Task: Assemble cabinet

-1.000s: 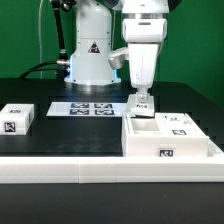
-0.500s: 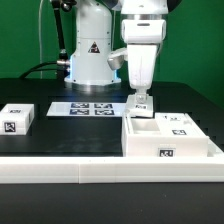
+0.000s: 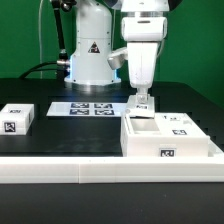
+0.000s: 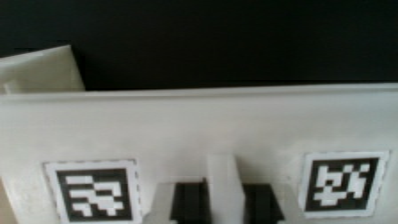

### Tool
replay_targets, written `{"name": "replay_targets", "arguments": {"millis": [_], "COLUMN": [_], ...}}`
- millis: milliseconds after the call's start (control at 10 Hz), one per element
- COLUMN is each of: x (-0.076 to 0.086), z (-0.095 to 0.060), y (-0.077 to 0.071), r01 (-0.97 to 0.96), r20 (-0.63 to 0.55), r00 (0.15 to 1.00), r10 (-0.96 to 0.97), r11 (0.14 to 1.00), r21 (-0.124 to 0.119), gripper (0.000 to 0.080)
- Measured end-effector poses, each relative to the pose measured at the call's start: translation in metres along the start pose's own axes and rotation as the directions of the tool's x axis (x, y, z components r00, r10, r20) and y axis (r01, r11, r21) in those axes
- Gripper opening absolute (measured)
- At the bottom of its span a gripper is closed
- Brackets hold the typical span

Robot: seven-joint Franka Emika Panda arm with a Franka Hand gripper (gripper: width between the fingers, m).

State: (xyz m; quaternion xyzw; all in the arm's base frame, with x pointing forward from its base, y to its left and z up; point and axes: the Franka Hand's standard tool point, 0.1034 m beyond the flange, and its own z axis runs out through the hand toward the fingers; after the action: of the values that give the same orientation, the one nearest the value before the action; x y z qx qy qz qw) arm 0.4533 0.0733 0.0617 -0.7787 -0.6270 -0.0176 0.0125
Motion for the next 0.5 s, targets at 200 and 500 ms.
{"name": "replay_targets", "arguments": {"millis": [200,500], "x": [0.0,0.0003], "z": [0.0,0.0025], "y": [0.0,0.0018], "r01": [0.0,0.001], "r20": [0.0,-0.001], "r00": [1.0,1.0], "r10": [0.0,-0.001], "r11": [1.0,1.0], "r21": [0.0,0.004], "gripper": [0.007,0.007]}}
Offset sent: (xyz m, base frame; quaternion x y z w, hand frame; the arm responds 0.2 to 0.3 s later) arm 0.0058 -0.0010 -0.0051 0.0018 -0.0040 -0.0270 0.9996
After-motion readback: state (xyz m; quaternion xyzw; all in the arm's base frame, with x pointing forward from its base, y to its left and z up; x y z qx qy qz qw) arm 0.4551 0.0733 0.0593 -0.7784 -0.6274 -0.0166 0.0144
